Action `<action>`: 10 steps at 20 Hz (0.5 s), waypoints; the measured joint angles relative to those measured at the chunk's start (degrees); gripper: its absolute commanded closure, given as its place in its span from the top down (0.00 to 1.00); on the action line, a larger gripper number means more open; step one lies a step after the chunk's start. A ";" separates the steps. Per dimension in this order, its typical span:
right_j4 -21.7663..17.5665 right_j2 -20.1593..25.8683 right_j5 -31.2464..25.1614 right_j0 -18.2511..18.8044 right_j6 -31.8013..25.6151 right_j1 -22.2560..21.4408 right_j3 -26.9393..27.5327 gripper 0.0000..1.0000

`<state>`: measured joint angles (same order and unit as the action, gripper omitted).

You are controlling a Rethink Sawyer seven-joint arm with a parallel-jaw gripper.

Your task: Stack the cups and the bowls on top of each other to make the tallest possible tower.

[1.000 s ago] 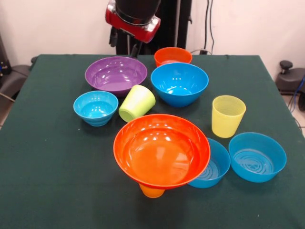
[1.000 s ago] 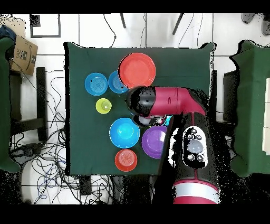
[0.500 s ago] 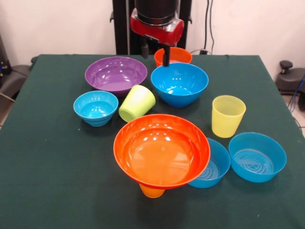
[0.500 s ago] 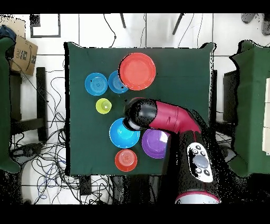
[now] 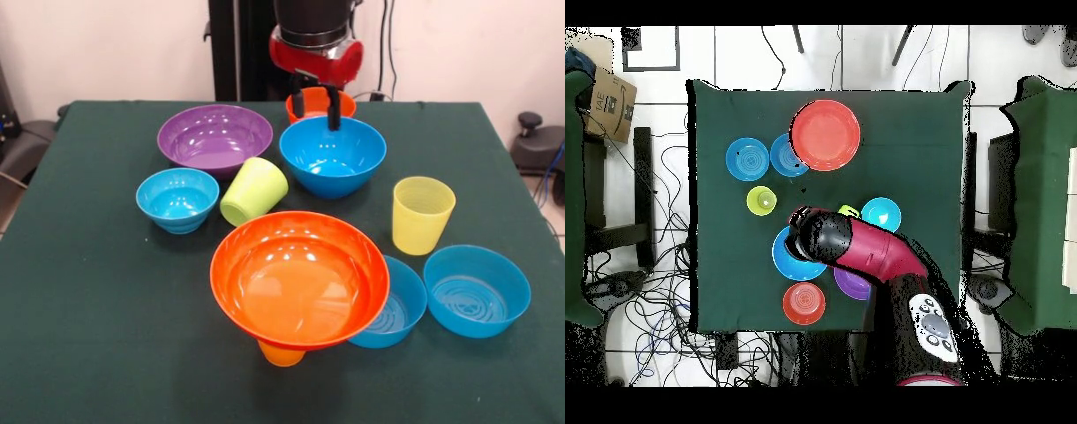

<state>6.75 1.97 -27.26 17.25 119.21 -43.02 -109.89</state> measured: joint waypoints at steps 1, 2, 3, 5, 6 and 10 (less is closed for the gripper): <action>0.12 0.01 0.33 -0.15 0.00 -0.03 -0.30 1.00; 0.26 0.01 0.74 -0.37 0.00 -0.06 -0.66 1.00; 0.49 0.02 1.11 -0.63 0.00 -0.09 -1.11 1.00; 1.09 0.03 1.79 -0.98 0.02 -0.07 -1.79 1.00; 1.91 0.02 3.18 -1.30 0.26 0.00 -2.56 1.00; 3.36 -0.09 8.28 -2.18 1.51 0.64 -3.58 1.00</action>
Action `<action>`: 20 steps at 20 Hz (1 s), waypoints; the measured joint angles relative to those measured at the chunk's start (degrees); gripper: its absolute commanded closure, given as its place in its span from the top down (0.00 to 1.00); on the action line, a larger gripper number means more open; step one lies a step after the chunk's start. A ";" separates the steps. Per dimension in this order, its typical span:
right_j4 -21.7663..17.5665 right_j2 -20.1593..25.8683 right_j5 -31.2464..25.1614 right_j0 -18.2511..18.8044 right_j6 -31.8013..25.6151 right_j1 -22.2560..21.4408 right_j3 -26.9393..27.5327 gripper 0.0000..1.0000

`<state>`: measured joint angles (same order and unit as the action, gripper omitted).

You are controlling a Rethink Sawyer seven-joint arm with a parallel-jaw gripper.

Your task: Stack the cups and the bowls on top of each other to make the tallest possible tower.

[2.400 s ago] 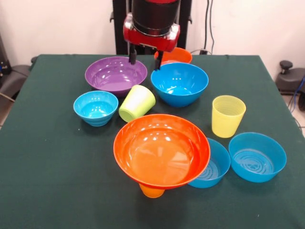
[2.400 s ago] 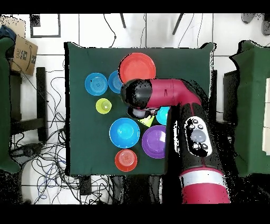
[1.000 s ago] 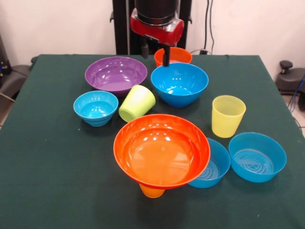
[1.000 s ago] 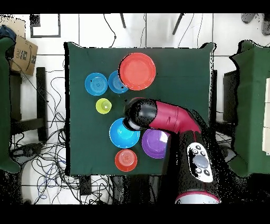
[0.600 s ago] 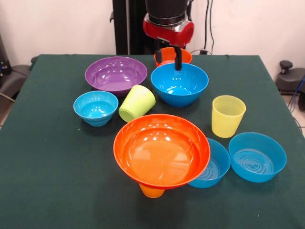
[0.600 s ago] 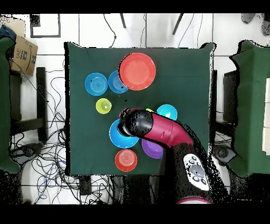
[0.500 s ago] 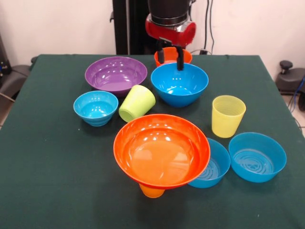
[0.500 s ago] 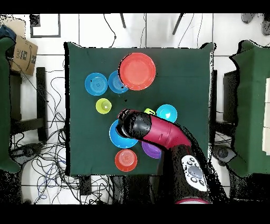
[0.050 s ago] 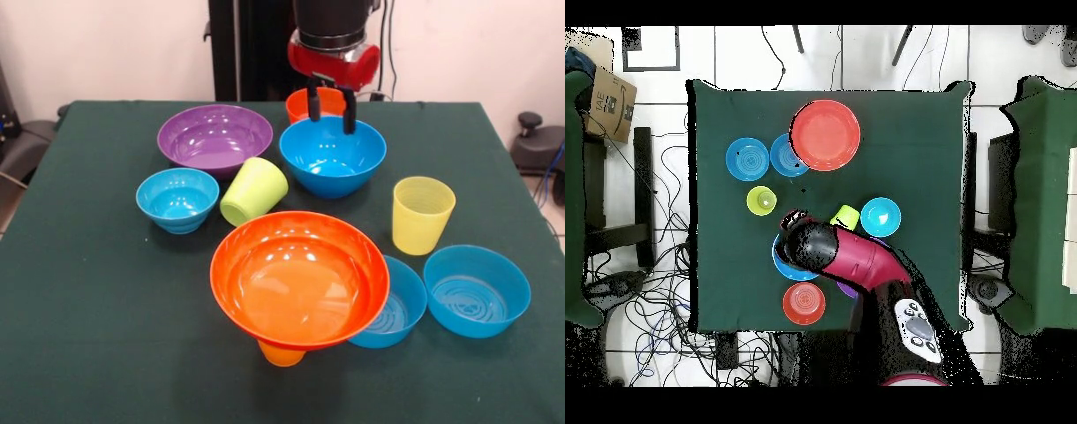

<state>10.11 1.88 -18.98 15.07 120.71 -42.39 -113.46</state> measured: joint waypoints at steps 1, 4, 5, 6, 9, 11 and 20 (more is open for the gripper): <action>0.39 -0.04 1.28 -0.24 0.39 0.20 -0.18 1.00; 1.45 -0.08 7.19 -1.20 2.64 1.02 -0.85 1.00; 2.20 -0.16 10.80 -1.81 4.39 1.74 -1.19 1.00; 2.56 -0.25 12.26 -2.11 5.16 2.06 -1.32 1.00; 3.53 -0.65 16.55 -3.25 7.84 3.19 -1.58 1.00; 3.79 -0.86 17.87 -3.77 8.88 3.62 -1.58 1.00; 4.80 -4.51 18.95 -8.07 10.43 5.96 -1.58 1.00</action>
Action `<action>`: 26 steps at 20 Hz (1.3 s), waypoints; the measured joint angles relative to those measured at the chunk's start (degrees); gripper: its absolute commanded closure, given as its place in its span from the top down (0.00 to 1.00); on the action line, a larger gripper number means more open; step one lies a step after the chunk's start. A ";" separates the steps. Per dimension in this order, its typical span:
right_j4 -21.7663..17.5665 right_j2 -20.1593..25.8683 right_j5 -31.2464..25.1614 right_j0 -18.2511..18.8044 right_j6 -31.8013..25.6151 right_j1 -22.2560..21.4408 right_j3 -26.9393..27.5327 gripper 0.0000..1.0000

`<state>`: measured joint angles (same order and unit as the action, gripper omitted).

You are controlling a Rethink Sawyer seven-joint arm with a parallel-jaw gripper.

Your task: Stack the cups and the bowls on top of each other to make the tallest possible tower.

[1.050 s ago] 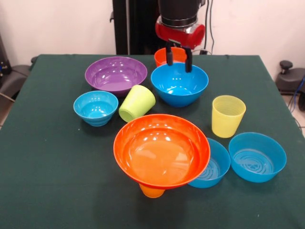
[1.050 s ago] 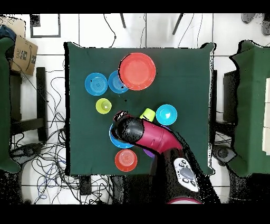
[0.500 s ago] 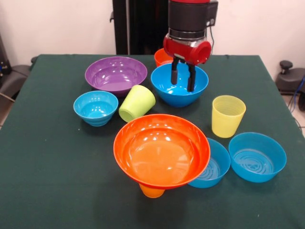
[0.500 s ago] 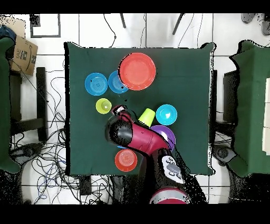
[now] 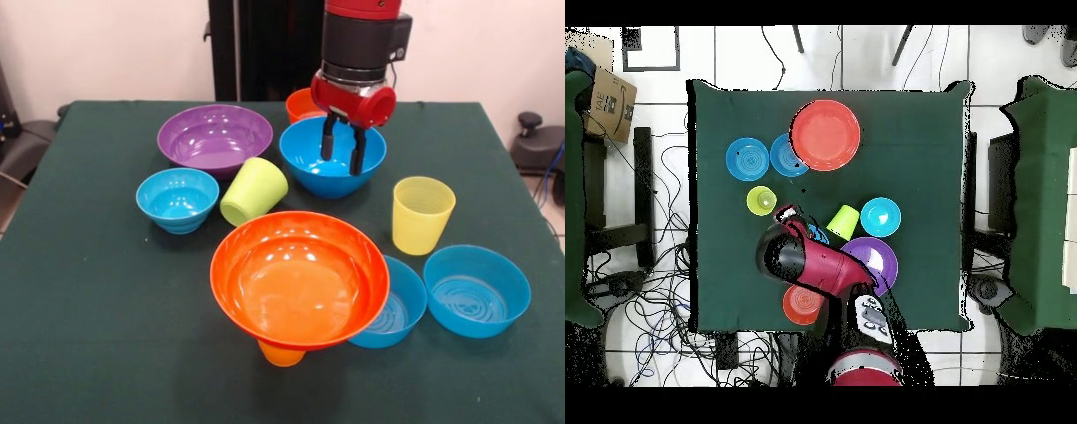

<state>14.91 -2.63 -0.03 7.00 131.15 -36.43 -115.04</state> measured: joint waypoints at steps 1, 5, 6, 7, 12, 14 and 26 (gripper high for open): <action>0.18 -0.45 -0.12 -0.41 0.00 0.06 0.00 1.00; 1.15 -3.19 -1.49 -2.90 0.00 0.62 0.02 1.00; 1.36 -3.99 -1.76 -3.56 0.00 1.01 0.03 1.00; 1.57 -4.65 -1.81 -4.11 0.00 1.41 0.03 1.00; 2.23 -6.03 -1.80 -4.91 0.00 3.18 0.06 1.00; 2.53 -6.20 -1.59 -4.82 0.00 4.21 0.06 1.00; 3.21 -6.19 3.28 -4.57 0.00 7.12 0.07 1.00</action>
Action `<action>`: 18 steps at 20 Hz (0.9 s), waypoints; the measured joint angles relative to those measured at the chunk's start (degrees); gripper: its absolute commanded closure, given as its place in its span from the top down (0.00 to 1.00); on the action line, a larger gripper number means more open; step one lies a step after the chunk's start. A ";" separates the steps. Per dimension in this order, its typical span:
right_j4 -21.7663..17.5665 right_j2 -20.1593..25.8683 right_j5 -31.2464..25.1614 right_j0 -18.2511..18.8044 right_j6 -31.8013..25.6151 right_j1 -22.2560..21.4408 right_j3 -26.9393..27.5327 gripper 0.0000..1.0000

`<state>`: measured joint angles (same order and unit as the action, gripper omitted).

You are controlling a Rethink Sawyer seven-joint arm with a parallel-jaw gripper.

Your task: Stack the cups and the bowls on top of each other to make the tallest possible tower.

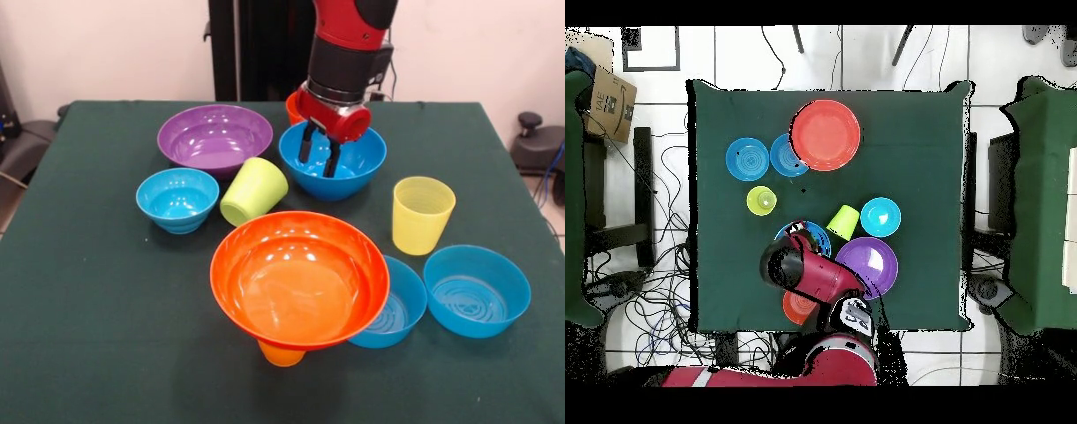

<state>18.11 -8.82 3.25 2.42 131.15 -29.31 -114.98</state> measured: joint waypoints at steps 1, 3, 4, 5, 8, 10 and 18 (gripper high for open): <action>0.14 -0.01 0.38 0.00 0.00 -0.01 0.00 1.00; 0.22 0.00 0.71 0.00 0.01 -0.01 0.00 1.00; 0.24 0.00 0.81 0.00 0.01 -0.01 0.00 1.00; 0.24 0.02 1.19 0.01 0.01 0.02 0.00 1.00; 0.28 0.16 1.88 0.06 0.01 0.03 -0.04 1.00; 0.39 0.33 2.36 0.09 0.22 0.01 -0.12 1.00; 2.18 0.81 2.23 -0.11 1.95 -3.29 -1.50 1.00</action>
<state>20.30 -8.01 5.49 2.32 133.10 -32.61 -116.48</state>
